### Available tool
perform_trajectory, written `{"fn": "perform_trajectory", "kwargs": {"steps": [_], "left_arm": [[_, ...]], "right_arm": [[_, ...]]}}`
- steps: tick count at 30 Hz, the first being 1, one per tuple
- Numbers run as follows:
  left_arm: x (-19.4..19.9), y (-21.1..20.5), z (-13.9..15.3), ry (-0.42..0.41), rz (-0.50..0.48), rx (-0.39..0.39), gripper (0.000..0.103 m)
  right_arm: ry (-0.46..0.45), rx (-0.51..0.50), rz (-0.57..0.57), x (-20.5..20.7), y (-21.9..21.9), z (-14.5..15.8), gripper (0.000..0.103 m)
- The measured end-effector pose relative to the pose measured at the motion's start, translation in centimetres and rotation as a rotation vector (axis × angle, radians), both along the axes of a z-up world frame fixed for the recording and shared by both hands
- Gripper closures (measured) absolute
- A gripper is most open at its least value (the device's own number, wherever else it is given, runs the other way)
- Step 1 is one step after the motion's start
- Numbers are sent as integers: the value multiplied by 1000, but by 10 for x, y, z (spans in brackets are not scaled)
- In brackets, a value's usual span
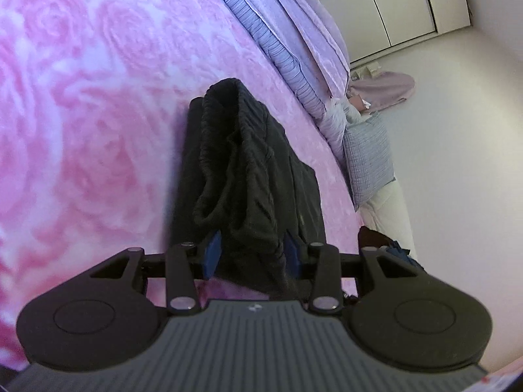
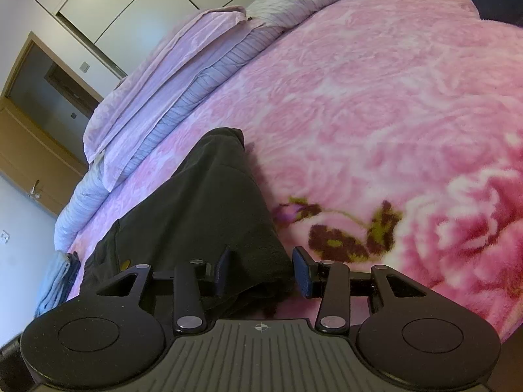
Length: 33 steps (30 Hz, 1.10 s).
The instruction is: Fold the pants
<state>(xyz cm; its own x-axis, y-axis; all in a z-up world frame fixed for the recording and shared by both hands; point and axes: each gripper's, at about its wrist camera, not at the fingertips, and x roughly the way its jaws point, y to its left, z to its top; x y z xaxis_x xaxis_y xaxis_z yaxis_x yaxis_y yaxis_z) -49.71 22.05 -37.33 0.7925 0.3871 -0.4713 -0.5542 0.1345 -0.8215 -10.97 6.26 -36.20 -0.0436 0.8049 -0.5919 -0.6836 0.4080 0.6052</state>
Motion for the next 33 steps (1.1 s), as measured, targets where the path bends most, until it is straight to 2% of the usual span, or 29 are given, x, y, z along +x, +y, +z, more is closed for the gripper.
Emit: {"fn": "perform_trajectory", "kwargs": {"steps": [2, 6, 13, 16, 18, 19, 21, 23, 25, 27, 30, 33], "left_arm": [[3, 5, -1, 1, 4, -7, 68], [2, 8, -2, -69, 40, -31, 68], [4, 8, 11, -70, 24, 18, 69], [12, 14, 5, 7, 10, 13, 69], [16, 18, 1, 26, 18, 15, 84], [17, 18, 3, 48, 18, 35, 86], [21, 14, 15, 117, 5, 122, 90], [28, 5, 29, 221, -28, 228, 91], [30, -2, 31, 302, -53, 288, 89], [29, -5, 25, 348, -67, 315, 88], [29, -6, 16, 372, -68, 324, 87], [40, -10, 25, 451, -89, 349, 86]], "right_arm": [[1, 2, 1, 1, -1, -1, 64], [1, 1, 1, 3, -2, 0, 64], [-15, -6, 17, 6, -3, 0, 64], [-15, -10, 13, 5, -3, 1, 64], [-33, -17, 19, 3, -3, 4, 64], [-41, -19, 22, 3, -3, 5, 64], [-56, -27, 35, 2, -2, 7, 64], [-96, -42, 55, -3, 1, 11, 64], [-161, -63, 83, -10, 5, 14, 64], [-217, -86, 107, -18, 9, 14, 64], [-277, -112, 125, -25, 15, 13, 64], [-346, -140, 148, -34, 19, 14, 64]]}}
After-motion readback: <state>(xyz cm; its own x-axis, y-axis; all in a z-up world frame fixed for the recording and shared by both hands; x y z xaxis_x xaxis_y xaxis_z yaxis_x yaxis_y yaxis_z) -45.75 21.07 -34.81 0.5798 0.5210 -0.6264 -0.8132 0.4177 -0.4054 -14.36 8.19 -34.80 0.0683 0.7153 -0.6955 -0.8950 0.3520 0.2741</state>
